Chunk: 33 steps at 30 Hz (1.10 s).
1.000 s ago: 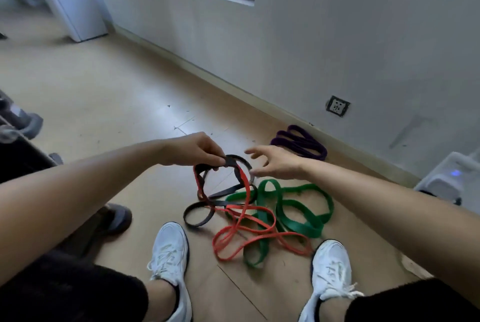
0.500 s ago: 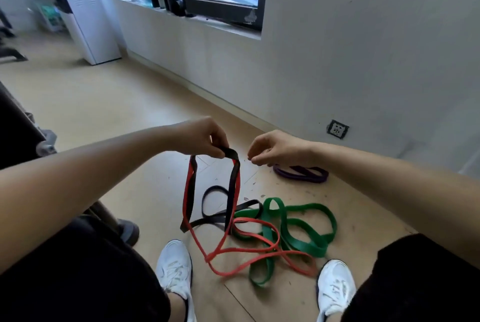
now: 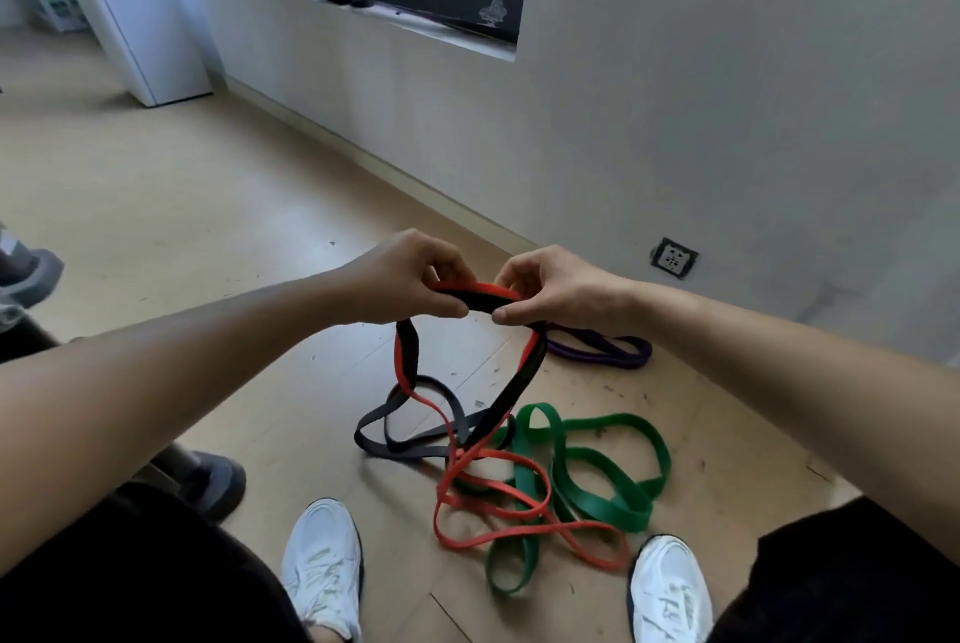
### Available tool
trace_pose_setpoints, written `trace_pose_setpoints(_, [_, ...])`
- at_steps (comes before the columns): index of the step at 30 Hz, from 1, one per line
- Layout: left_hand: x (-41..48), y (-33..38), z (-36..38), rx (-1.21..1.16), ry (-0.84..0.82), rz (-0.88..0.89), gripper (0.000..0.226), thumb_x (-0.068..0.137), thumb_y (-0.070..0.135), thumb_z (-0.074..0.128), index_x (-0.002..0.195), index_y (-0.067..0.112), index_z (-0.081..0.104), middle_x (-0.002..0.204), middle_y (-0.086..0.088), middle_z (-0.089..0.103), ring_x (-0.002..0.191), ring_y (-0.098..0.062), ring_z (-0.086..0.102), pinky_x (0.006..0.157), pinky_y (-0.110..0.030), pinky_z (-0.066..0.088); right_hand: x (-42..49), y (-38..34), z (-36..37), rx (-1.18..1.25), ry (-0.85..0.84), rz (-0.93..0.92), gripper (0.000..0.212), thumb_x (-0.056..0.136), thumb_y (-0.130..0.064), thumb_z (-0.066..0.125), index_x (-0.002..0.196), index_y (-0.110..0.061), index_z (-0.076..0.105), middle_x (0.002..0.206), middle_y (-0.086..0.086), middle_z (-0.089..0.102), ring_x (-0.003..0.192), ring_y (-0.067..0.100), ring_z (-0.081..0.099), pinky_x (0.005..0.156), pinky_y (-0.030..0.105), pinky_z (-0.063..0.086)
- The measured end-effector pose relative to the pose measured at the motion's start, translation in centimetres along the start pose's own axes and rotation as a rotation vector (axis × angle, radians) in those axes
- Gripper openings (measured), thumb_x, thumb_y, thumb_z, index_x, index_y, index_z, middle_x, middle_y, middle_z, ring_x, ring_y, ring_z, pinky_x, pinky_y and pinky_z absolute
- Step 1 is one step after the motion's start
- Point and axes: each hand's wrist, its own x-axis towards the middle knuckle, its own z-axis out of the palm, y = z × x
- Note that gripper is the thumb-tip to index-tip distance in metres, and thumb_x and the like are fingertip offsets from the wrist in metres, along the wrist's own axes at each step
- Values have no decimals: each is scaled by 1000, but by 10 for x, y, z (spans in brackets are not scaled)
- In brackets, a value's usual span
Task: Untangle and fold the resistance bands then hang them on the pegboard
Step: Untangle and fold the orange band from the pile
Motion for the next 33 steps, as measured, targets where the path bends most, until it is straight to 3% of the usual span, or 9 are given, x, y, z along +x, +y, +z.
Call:
trace_pose_setpoints(5, [0, 3, 5, -273, -66, -115, 16, 86, 21, 80, 101, 16, 77, 79, 1, 69, 74, -12, 65, 68, -22, 52, -4, 3, 1, 21, -77, 54, 27, 84, -18, 82, 98, 0, 70, 73, 1, 61, 64, 7, 57, 61, 20, 48])
trace_pose_setpoints(10, [-2, 13, -5, -324, 14, -15, 17, 89, 20, 74, 104, 11, 77, 78, 1, 69, 70, -10, 62, 67, -23, 55, -8, -4, -5, 72, -74, -5, 16, 92, -21, 73, 95, -6, 68, 79, 2, 60, 67, 3, 56, 66, 23, 47])
trace_pose_setpoints(13, [0, 21, -15, -354, 58, 26, 19, 90, 18, 72, 106, 6, 74, 82, -4, 70, 71, -14, 66, 69, -24, 58, -15, -17, -19, 122, 50, -102, 11, 93, -16, 70, 97, -5, 69, 79, 1, 64, 68, 6, 59, 65, 23, 49])
trace_pose_setpoints(16, [2, 19, -20, -371, -27, -5, 21, 93, 16, 68, 110, 4, 73, 92, -13, 71, 83, -20, 71, 77, -25, 59, -23, -31, -33, 191, 215, -183, 7, 94, -17, 68, 91, -11, 70, 77, 1, 64, 66, 10, 59, 61, 23, 49])
trace_pose_setpoints(20, [9, 20, -12, -385, -97, -29, 20, 95, 16, 65, 112, 4, 70, 97, -10, 72, 96, -27, 73, 83, -29, 60, -34, -45, -48, 324, 377, -237, 8, 97, -13, 64, 95, -6, 68, 81, 4, 63, 71, 14, 63, 65, 25, 54])
trace_pose_setpoints(24, [20, 35, 4, -377, -146, -3, 27, 95, 22, 67, 122, 17, 64, 105, -6, 70, 93, -22, 72, 73, -24, 57, -46, -60, -61, 472, 458, -311, 9, 100, -11, 58, 102, -5, 65, 93, 7, 66, 88, 18, 68, 77, 30, 58])
trace_pose_setpoints(28, [34, 53, 26, -377, -276, -9, 37, 96, 31, 65, 132, 29, 57, 122, -1, 65, 96, -16, 69, 76, -22, 55, -58, -68, -79, 589, 527, -363, 9, 102, -11, 56, 101, -7, 65, 93, 8, 67, 90, 21, 69, 80, 34, 58])
trace_pose_setpoints(33, [43, 61, 38, -308, -353, 11, 22, 98, 26, 63, 119, 18, 66, 115, -7, 71, 93, -11, 68, 73, -18, 52, -62, -48, -103, 674, 654, -330, 12, 101, -12, 57, 94, -8, 66, 89, 8, 67, 86, 21, 69, 79, 35, 58])
